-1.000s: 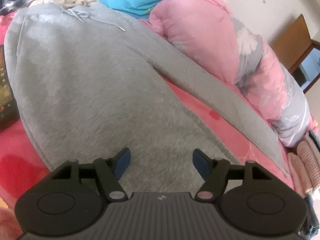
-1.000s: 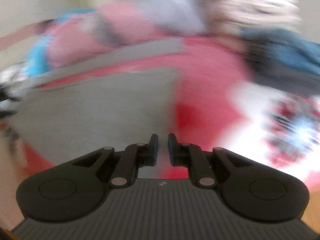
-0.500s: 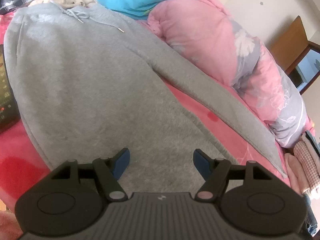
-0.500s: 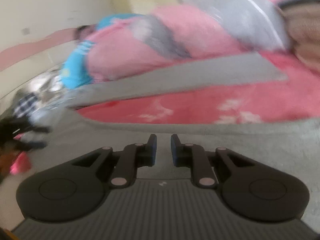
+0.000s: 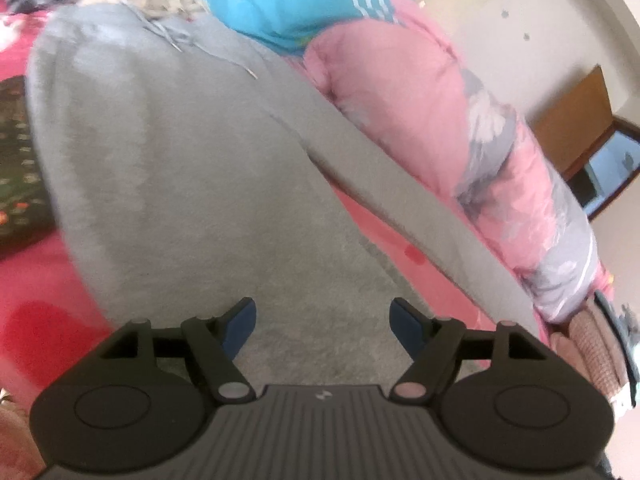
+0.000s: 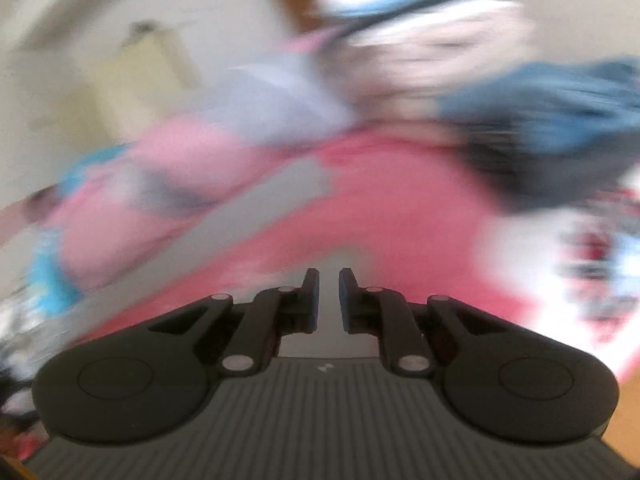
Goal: Fold clothes
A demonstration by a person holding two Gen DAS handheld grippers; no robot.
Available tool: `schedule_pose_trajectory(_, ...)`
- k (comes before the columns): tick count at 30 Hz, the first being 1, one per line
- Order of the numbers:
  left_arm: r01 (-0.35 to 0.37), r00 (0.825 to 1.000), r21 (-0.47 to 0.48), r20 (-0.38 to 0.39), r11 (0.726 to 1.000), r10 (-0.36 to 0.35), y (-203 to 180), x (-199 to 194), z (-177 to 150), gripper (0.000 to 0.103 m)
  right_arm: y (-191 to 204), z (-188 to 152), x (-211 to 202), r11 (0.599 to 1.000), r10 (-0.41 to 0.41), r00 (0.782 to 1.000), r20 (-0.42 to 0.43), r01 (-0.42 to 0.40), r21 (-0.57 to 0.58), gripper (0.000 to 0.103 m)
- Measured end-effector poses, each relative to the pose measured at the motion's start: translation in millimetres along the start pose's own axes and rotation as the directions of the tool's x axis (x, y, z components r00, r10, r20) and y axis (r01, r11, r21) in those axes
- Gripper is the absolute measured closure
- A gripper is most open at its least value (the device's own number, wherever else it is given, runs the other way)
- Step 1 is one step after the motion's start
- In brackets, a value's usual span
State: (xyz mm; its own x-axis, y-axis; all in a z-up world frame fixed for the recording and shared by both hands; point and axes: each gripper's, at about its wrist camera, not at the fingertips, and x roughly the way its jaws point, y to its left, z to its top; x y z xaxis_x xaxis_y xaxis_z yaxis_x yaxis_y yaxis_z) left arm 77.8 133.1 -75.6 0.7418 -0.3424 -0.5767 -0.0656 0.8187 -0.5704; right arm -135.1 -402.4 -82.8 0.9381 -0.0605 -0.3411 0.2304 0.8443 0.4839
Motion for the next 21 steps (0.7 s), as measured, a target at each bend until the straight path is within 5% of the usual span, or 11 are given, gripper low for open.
schedule_pose_trajectory(2,-0.007,0.999,-0.005,0.031,1.0,0.007,9.3,-17.5,-4.3,0.028,59.0,-10.7,34.9,0.974,0.197,0.974,-0.112,-0.207,-0.092,0.085)
schedule_pose_trajectory(3,-0.019,0.999,-0.002,0.041,1.0,0.019,13.9,-26.7,-6.8,0.028,89.7,-20.4,52.3,0.943,0.284,0.943,-0.176,-0.308,-0.128,0.085)
schedule_pose_trajectory(5,-0.049,0.997,0.006,0.061,0.999,0.049,21.9,-43.7,-12.1,0.028,152.7,-46.4,86.4,0.851,0.427,0.847,-0.318,-0.495,-0.176,0.085)
schedule_pose_trajectory(7,-0.085,0.993,0.017,0.084,0.996,0.083,28.5,-59.9,-18.0,0.028,208.3,-80.0,110.5,0.769,0.477,0.755,-0.45,-0.607,-0.203,0.085)
schedule_pose_trajectory(10,-0.125,0.986,0.042,0.114,0.991,0.119,37.9,-81.1,-25.7,0.028,255.7,-121.2,136.7,0.689,0.499,0.667,-0.553,-0.692,-0.214,0.086)
schedule_pose_trajectory(13,-0.157,0.98,0.105,0.139,0.982,0.142,41.2,-94.1,-29.4,0.029,259.5,-149.6,161.6,0.707,0.442,0.652,-0.616,-0.676,-0.209,0.087)
schedule_pose_trajectory(17,-0.177,0.968,0.191,0.209,0.965,0.136,38.1,-99.0,-30.9,0.029,214.5,-139.2,149.6,0.724,0.506,0.595,-0.624,-0.687,-0.067,0.088)
schedule_pose_trajectory(19,-0.171,0.967,0.228,0.226,0.959,0.119,33.1,-92.7,-29.9,0.029,198.1,-130.3,134.1,0.748,0.49,0.6,-0.632,-0.662,-0.048,0.088)
schedule_pose_trajectory(21,-0.147,0.97,0.282,0.228,0.948,0.083,27.2,-84.9,-30.5,0.029,199.4,-119.8,123.3,0.771,0.467,0.632,-0.619,-0.634,-0.065,0.087)
